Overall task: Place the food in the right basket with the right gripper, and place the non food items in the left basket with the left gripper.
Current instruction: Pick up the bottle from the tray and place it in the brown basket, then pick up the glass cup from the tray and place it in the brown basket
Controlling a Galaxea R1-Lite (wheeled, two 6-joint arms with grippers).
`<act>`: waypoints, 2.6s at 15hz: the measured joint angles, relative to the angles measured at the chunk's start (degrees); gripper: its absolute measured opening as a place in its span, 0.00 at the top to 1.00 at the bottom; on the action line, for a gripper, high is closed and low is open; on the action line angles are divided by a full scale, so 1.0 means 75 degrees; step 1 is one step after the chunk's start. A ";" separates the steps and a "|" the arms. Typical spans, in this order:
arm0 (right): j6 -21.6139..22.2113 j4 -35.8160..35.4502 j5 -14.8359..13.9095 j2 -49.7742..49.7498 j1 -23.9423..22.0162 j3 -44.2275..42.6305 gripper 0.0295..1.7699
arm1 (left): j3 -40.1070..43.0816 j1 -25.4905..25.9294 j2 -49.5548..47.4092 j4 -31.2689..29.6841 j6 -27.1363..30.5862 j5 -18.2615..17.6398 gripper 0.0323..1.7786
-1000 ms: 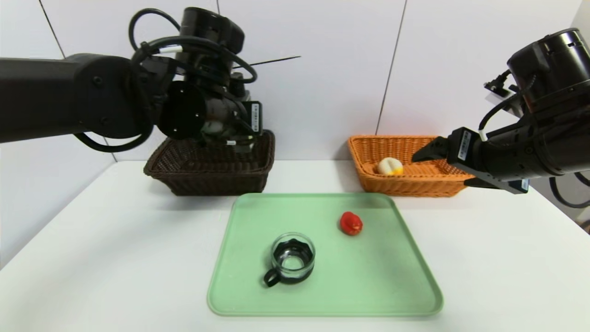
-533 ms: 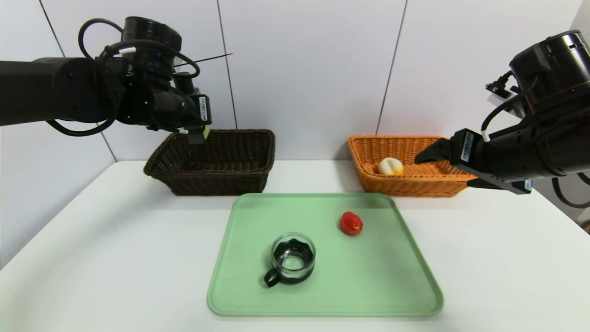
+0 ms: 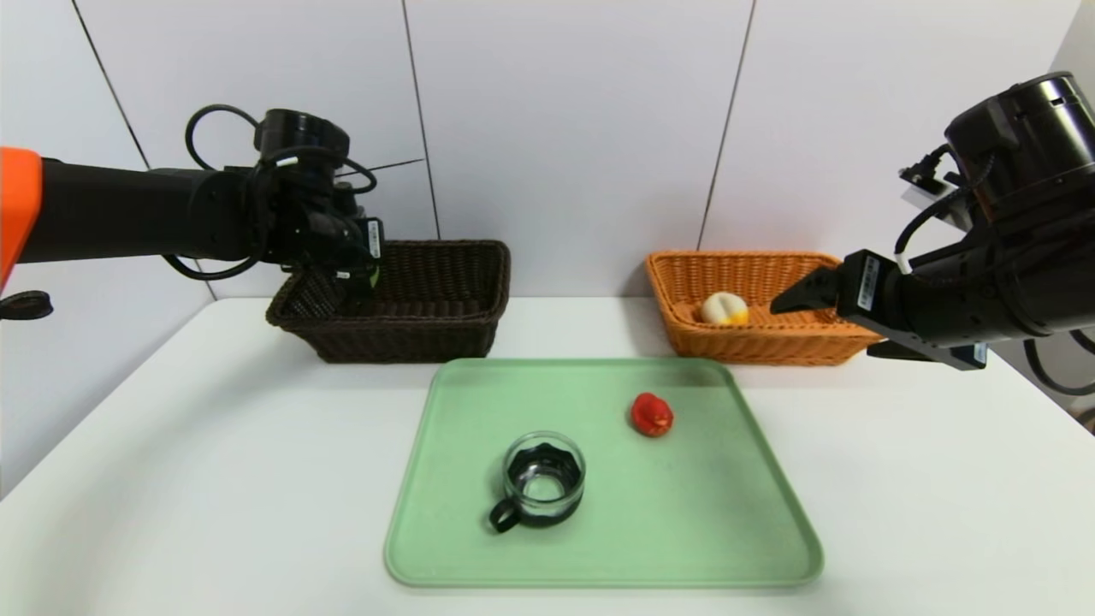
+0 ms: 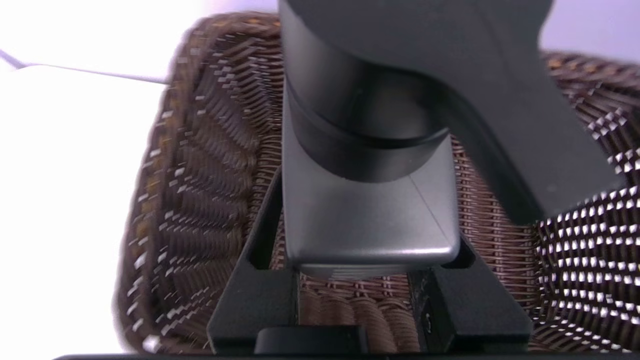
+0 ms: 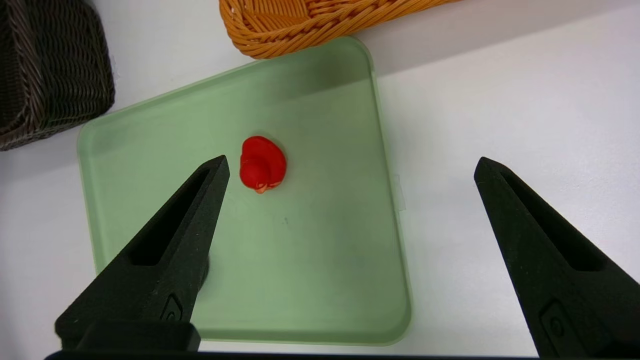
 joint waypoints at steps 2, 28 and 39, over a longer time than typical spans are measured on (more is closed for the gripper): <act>-0.0319 0.0003 0.0000 0.0000 -0.0067 -0.0015 0.04 | 0.0000 0.0057 0.0151 -0.0008 0.0132 -0.0091 0.68; -0.0411 0.0057 0.0008 -0.0088 -0.0111 0.0122 0.04 | 0.0091 0.0388 0.0725 -0.0026 0.0052 -0.0080 0.25; -0.0374 0.0059 0.0018 -0.0122 -0.0107 0.0275 0.04 | 0.0796 -0.0465 -0.1785 0.0686 0.0743 0.0650 0.10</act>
